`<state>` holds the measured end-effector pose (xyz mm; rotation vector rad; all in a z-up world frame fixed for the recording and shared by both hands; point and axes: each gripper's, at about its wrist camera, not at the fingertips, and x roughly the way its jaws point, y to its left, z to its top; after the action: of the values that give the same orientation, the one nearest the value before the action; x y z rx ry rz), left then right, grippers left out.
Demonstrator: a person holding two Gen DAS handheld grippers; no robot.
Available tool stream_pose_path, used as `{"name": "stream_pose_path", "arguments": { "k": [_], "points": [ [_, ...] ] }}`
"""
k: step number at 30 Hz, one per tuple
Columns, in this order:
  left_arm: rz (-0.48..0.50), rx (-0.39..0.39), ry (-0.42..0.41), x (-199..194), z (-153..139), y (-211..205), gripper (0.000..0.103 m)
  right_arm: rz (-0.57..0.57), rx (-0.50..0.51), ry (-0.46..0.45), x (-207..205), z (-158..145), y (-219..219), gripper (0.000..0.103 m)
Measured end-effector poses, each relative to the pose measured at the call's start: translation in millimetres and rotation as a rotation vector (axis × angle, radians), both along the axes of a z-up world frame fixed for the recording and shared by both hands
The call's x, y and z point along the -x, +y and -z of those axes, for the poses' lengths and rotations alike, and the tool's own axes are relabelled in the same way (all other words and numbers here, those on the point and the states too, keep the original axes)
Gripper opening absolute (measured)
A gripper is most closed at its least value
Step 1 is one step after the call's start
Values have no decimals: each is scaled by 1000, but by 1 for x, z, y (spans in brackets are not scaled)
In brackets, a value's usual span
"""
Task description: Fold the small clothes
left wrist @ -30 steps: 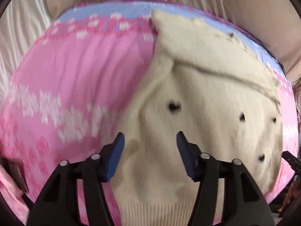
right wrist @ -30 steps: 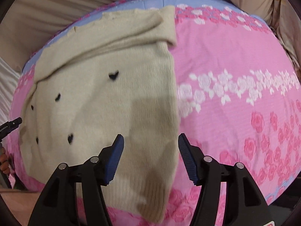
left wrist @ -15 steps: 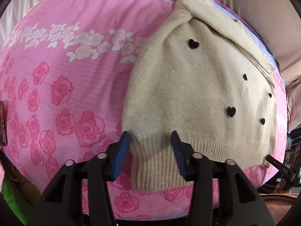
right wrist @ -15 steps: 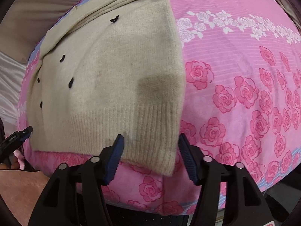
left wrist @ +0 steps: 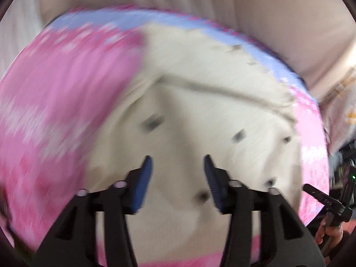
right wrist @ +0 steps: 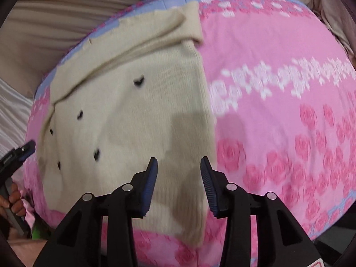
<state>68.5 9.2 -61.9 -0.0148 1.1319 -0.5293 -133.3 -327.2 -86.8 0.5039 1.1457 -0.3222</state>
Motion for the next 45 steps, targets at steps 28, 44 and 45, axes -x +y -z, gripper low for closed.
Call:
{"name": "stream_pose_path", "arguments": {
  "k": [28,44,45],
  "points": [
    [199,286,-38,-133,-67,-211,6,-89,101,-90,-74,-41,-40,50],
    [-268,305,-398,-188,-235,100,7,-638,61,-60,-345,37,134,8],
    [-272,316,-402,-190,-238,106,7,-598,19,-67,-351,33,128,8]
  ]
}}
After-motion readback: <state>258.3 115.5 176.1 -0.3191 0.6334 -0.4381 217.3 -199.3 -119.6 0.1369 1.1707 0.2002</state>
